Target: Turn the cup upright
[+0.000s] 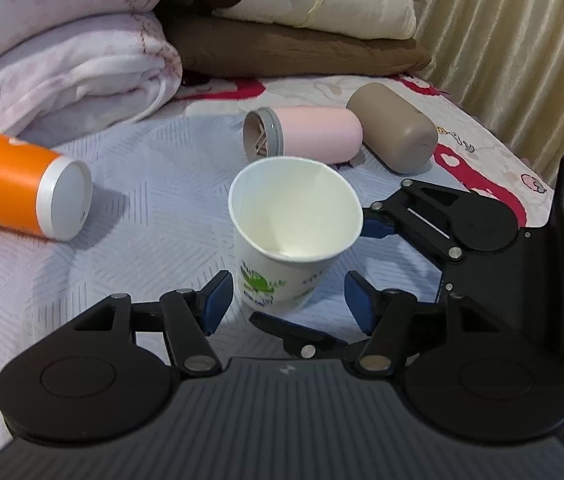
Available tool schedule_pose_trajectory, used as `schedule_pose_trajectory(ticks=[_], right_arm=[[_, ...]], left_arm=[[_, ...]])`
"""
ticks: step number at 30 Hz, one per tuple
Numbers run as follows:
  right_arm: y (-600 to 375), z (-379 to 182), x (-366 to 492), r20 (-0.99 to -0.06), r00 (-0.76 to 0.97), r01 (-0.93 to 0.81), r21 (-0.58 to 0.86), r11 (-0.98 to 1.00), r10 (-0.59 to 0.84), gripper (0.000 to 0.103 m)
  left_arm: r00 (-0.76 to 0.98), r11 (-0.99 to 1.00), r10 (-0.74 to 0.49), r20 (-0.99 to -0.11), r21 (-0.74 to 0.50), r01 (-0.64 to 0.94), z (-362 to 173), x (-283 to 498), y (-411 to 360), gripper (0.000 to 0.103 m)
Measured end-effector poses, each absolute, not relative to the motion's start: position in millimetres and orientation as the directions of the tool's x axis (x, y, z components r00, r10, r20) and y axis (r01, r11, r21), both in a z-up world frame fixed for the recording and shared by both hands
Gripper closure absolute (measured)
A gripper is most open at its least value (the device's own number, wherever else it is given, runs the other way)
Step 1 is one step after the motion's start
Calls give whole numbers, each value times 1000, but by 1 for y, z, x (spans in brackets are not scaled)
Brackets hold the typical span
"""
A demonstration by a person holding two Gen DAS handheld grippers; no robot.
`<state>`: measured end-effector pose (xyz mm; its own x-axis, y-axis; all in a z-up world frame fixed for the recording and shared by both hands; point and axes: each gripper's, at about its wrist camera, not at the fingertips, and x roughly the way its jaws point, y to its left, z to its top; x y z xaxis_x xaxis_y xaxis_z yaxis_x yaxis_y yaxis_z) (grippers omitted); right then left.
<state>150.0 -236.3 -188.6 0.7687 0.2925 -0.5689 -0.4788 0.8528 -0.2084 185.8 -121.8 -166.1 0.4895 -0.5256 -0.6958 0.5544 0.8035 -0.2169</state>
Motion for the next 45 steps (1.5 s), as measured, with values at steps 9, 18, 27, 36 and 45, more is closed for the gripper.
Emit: schedule_pose_trajectory(ticks=[9,18,27,36,45], right_arm=[[-248,-170,134,-662,707,-384,-62,921,250,23],[-254,-127,98,-692,678,-297,48,954,246,22],[-261,-63,56,-644,734,-219,77,973,216,22],[-258,-5,10,-624,768,-171,21,985,147,17],[-261,37,-19,-606,791,-107,0,994,85,9]], left_arm=[[476,863,-447,-758,-224,453,-138,166,-108,42],[513,920,-347,-785,-178,350,-85,126,-87,40],[532,943,-270,-803,-108,315,-37,79,-76,34],[583,954,-216,-783,-42,296,6,41,-65,23],[616,958,-211,-759,-35,285,45,16,-64,6]])
